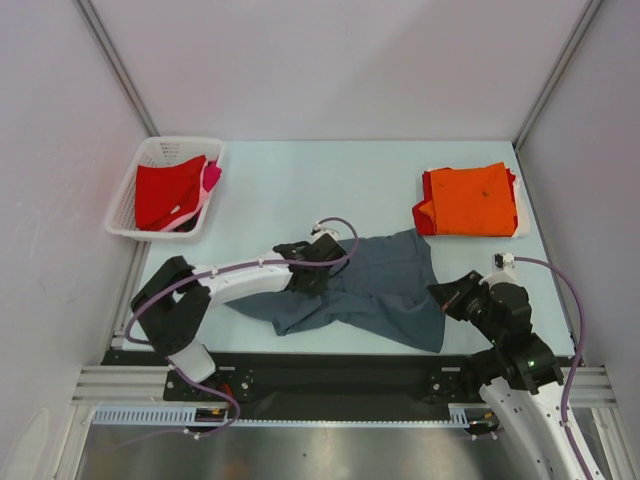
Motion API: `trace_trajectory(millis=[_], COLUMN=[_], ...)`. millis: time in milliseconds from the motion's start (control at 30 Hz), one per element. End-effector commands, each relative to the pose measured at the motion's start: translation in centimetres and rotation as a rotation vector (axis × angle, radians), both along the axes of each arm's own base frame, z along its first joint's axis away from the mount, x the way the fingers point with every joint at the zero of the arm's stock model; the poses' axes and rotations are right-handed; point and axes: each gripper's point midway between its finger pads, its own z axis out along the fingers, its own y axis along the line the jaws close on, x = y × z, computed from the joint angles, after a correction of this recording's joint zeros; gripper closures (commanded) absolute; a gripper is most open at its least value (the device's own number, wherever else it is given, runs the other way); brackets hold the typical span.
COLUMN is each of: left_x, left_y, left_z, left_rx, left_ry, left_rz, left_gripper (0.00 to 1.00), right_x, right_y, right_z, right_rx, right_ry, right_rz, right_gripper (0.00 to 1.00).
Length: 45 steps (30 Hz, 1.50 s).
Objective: Fold and stack the t-shirts
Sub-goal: Flatten the tshirt out
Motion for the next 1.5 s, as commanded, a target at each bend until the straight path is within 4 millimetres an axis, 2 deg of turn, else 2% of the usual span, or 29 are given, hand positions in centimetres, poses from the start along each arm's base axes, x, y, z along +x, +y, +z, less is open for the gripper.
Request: trace_trajectory(millis=[0,67,100,167,200,300,333,367,400,433,467,600,633,700,733,767,867,967,1000,1033,1100,1233,1333,1467], left_x=[2.3,3.0,3.2,3.5,2.7,0.9,0.4,0.0,-0.6,-1.0,-1.5,-1.8,-1.6,-1.2,-1.0,-0.7,-0.6,-0.2,-0.3,0.4,0.5,1.0,1.1,0.8], left_y=[3.8,5.4,7.3,9.5,11.2,14.0,14.5,15.0,15.5,16.1,16.6,17.0,16.8,16.5,16.5,16.5,17.5,18.2,17.6,18.0,18.2,18.8,18.6,18.2], left_z=[4.0,6.1,8.3,10.0,11.6,12.4,12.4,12.3,11.0,11.6,10.6,10.6,10.1,10.3,9.5,9.8,8.8,7.7,7.2,7.3,6.9,6.5,5.1,3.7], left_rx=[-0.030,-0.088,-0.154,-0.223,-0.292,-0.400,-0.424,-0.445,-0.443,-0.485,-0.472,-0.454,-0.421,-0.393,-0.346,-0.337,-0.277,-0.303,-0.344,-0.374,-0.401,-0.453,-0.487,-0.491], left_ry=[-0.136,-0.206,-0.274,-0.352,-0.418,-0.505,-0.520,-0.531,-0.523,-0.552,-0.540,-0.539,-0.518,-0.503,-0.476,-0.479,-0.458,-0.423,-0.380,-0.390,-0.379,-0.372,-0.296,-0.201], left_rz=[0.158,0.239,0.328,0.417,0.479,0.571,0.583,0.597,0.613,0.632,0.650,0.638,0.631,0.615,0.614,0.623,0.690,0.744,0.729,0.761,0.768,0.823,0.868,0.933], left_gripper=[1.00,1.00,1.00,1.00,1.00,0.92,0.85,0.72,0.47,0.05,0.00,0.00,0.00,0.00,0.00,0.00,0.01,0.06,0.11,0.13,0.17,0.17,0.19,0.30], right_x=[0.5,0.7,0.9,1.0,1.0,0.8,0.7,0.6,0.5,0.4,0.3,0.5,0.6,0.8,0.8,0.9,1.0,1.1,1.1,1.2,1.0,1.1,1.1,1.1], right_y=[0.0,-0.2,-0.2,-0.5,-0.8,-1.3,-1.8,-1.9,-2.1,-2.3,-2.3,-2.1,-2.0,-1.8,-1.6,-1.5,-1.3,-1.3,-1.3,-1.4,-0.9,-0.9,-0.9,-0.8], right_z=[0.9,1.1,1.2,1.6,1.9,1.9,2.3,2.1,2.2,2.4,2.2,1.8,1.7,1.3,1.4,1.2,1.2,1.0,1.0,1.0,0.9,0.9,0.9,0.7], right_rx=[0.006,0.000,-0.002,-0.007,-0.005,0.001,0.016,0.020,0.029,0.035,0.043,0.035,0.033,0.024,0.026,0.024,0.025,0.024,0.024,0.021,0.025,0.019,0.020,0.021], right_ry=[-0.041,-0.046,-0.047,-0.047,-0.050,-0.052,-0.076,-0.075,-0.083,-0.095,-0.091,-0.076,-0.070,-0.050,-0.054,-0.045,-0.050,-0.050,-0.050,-0.051,-0.045,-0.044,-0.047,-0.041], right_rz=[-0.011,-0.020,-0.024,-0.040,-0.060,-0.090,-0.122,-0.130,-0.139,-0.150,-0.154,-0.145,-0.140,-0.130,-0.122,-0.119,-0.111,-0.112,-0.110,-0.112,-0.086,-0.080,-0.081,-0.078], right_gripper=[1.00,1.00,1.00,1.00,1.00,1.00,1.00,1.00,1.00,1.00,1.00,1.00,1.00,1.00,1.00,1.00,1.00,1.00,1.00,1.00,1.00,1.00,1.00,1.00])
